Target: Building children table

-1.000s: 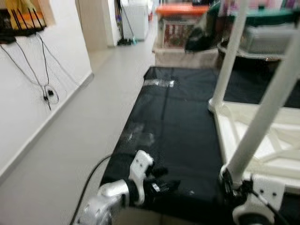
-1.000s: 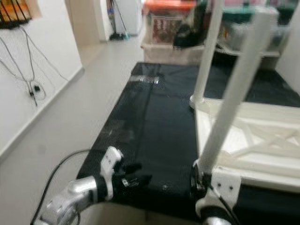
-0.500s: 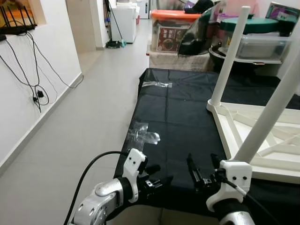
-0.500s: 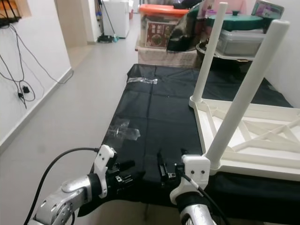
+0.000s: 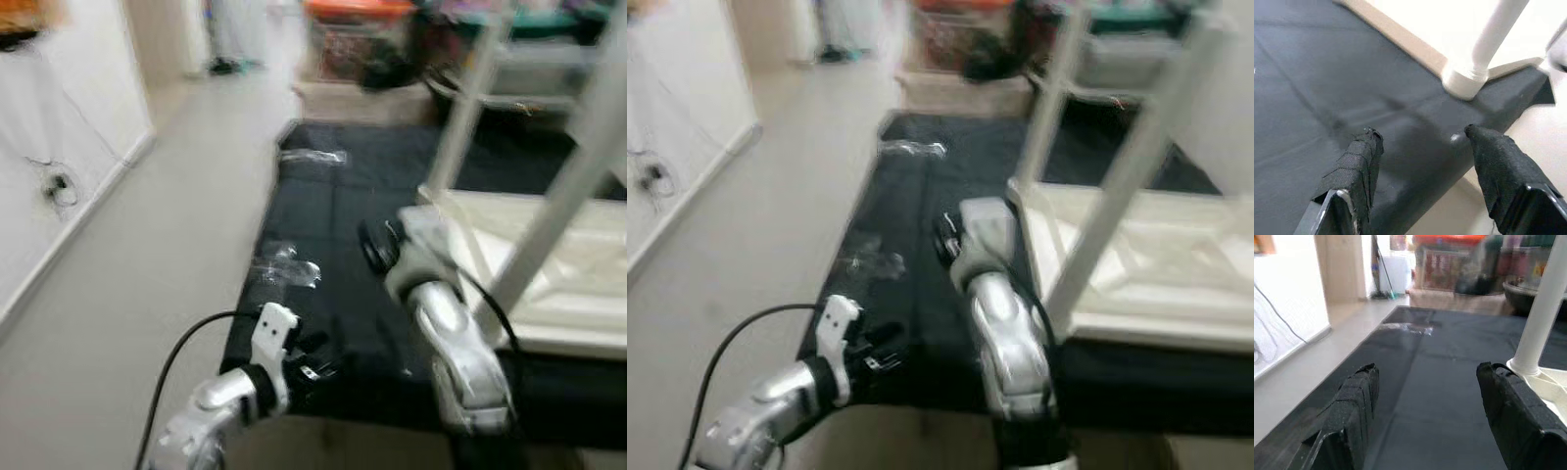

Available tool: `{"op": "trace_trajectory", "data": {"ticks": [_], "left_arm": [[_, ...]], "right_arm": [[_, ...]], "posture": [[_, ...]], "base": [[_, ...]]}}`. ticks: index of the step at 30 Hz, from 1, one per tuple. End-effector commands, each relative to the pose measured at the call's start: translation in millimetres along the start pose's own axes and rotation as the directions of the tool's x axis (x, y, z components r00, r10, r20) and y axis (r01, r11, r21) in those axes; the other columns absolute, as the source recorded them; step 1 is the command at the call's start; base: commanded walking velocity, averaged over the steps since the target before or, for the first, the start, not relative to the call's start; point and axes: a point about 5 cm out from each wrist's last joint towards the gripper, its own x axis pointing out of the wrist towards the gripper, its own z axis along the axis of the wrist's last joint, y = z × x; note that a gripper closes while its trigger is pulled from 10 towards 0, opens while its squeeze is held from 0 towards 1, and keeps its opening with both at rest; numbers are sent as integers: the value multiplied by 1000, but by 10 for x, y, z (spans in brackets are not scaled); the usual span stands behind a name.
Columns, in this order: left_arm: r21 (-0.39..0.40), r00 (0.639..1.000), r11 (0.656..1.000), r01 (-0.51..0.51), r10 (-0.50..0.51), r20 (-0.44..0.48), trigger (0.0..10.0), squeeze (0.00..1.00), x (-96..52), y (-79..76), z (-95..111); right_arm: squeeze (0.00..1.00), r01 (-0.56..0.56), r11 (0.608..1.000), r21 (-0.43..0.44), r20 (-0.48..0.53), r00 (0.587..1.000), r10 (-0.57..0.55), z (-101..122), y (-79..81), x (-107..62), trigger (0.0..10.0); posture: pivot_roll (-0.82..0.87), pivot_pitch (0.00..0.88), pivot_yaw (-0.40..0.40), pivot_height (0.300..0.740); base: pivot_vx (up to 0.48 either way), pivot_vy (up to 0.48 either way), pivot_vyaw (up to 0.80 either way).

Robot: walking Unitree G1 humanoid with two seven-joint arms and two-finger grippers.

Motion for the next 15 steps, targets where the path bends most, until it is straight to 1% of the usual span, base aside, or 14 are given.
{"op": "trace_trajectory", "data": {"ticks": [1, 2, 3, 4, 5, 6, 8, 9, 10, 11, 12, 13, 14, 15], "left_arm": [[-1, 1000, 1000, -10, 10, -3, 10000, 0, -31, -32, 19], [8, 1000, 1000, -8, 8, -4, 10000, 0, -66, -86, 30], [8, 1000, 1000, -8, 8, -4, 10000, 0, -66, -86, 30], [13, 1000, 1000, 1, -1, -11, 10000, 0, -127, -172, 36], [10, 1000, 1000, 4, -4, -12, 10000, 0, -146, -198, 38], [10, 1000, 1000, 4, -4, -12, 10000, 0, -146, -198, 38], [-5, 1000, 1000, 9, -9, -14, 10000, 0, -190, -258, 53], [-5, 1000, 1000, 9, -9, -14, 10000, 0, -190, -258, 53], [-10, 1000, 1000, 11, -11, -15, 10000, 0, -217, -292, 64], [-10, 1000, 1000, 11, -11, -15, 10000, 0, -217, -292, 64], [-14, 1000, 1000, 13, -13, -16, 10000, 0, -242, -325, 73], [-14, 1000, 1000, 13, -13, -16, 10000, 0, -242, -325, 73], [-20, 1000, 1000, 15, -16, -19, 10000, 0, -270, -361, 84], [-20, 1000, 1000, 15, -16, -19, 10000, 0, -270, -361, 84]], "right_arm": [[0, 41, 999, -1, -70, 997, -41, -131, -10, 102, 10000], [0, 101, 995, -23, -88, 991, -103, -102, -28, 252, 10000], [0, 101, 995, -23, -88, 991, -103, -102, -28, 252, 10000], [0, 215, 975, -49, -112, 969, -220, -76, -86, 399, 10000], [0, 259, 965, -51, -120, 957, -263, -75, -112, 430, 10000], [0, 259, 965, -51, -120, 957, -263, -75, -112, 430, 10000], [0, 388, 920, -56, -171, 904, -391, -148, -237, 469, 10000], [0, 388, 920, -56, -171, 904, -391, -148, -237, 469, 10000], [0, 443, 894, -65, -200, 872, -447, -193, -307, 484, 10000], [0, 443, 894, -65, -200, 872, -447, -193, -307, 484, 10000], [0, 486, 872, -62, -227, 843, -487, -231, -369, 490, 10000], [0, 486, 872, -62, -227, 843, -487, -231, -369, 490, 10000], [0, 533, 843, -75, -250, 808, -533, -268, -453, 495, 10000], [0, 533, 843, -75, -250, 808, -533, -268, -453, 495, 10000]], "posture": [[200, 24, -77, 740], [208, 46, -83, 740], [208, 46, -83, 740], [212, 77, -88, 740], [212, 77, -88, 740], [212, 77, -88, 740], [225, 117, -96, 740], [225, 117, -96, 740], [229, 133, -94, 740], [229, 133, -94, 740], [231, 142, -96, 740], [231, 142, -96, 740], [236, 156, -96, 740], [236, 156, -96, 740]], "base": [[0, 0, 0], [0, 0, 0], [0, 0, 0], [0, 0, 0], [0, 0, 0], [0, 0, 0], [0, 0, 0], [0, 0, 0], [0, 0, 0], [0, 0, 0], [0, 0, 0], [0, 0, 0], [0, 0, 0], [0, 0, 0]]}}
